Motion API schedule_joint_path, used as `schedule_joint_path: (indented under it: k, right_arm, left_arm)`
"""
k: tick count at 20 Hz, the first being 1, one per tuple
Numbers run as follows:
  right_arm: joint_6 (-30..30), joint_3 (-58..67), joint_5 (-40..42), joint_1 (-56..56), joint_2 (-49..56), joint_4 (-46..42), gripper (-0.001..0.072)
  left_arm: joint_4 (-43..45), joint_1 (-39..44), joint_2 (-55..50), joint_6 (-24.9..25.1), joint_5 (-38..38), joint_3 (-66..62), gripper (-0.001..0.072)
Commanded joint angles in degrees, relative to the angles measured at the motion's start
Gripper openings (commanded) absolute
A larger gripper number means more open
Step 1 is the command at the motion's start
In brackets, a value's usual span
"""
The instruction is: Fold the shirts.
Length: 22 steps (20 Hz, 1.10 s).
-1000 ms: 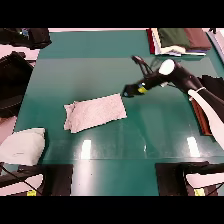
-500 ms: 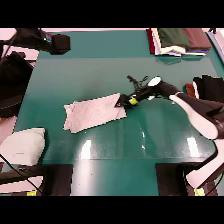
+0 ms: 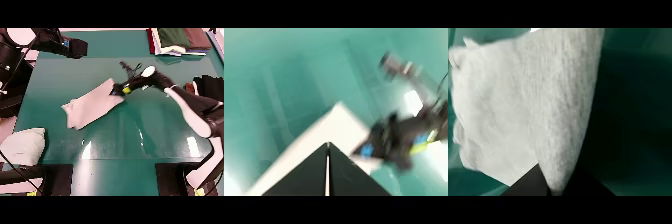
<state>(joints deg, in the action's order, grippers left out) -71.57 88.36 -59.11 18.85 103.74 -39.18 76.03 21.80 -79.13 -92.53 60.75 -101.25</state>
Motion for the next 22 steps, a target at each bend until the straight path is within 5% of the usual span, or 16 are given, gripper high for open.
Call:
schedule_joint_path:
  k: [1, 12, 22]
  right_arm:
    - [-4.59, 1.2, -1.2, -10.27, -6.14, -11.47, 0.0015]
    - [-4.63, 2.38, 0.55, -55.15, -16.02, -14.29, 0.0015]
    - [-4.46, 22.47, -1.6, -58.71, -15.54, -14.67, 0.0014]
  left_arm:
    - [0.0, 2.45, -0.02, -0.02, -0.33, 0.0, 0.0024]
    - [-1.66, 2.99, -0.04, -0.31, -1.84, 0.0, 0.0024]
    - [-2.16, 2.99, -1.09, -0.46, -1.53, 0.0, 0.0024]
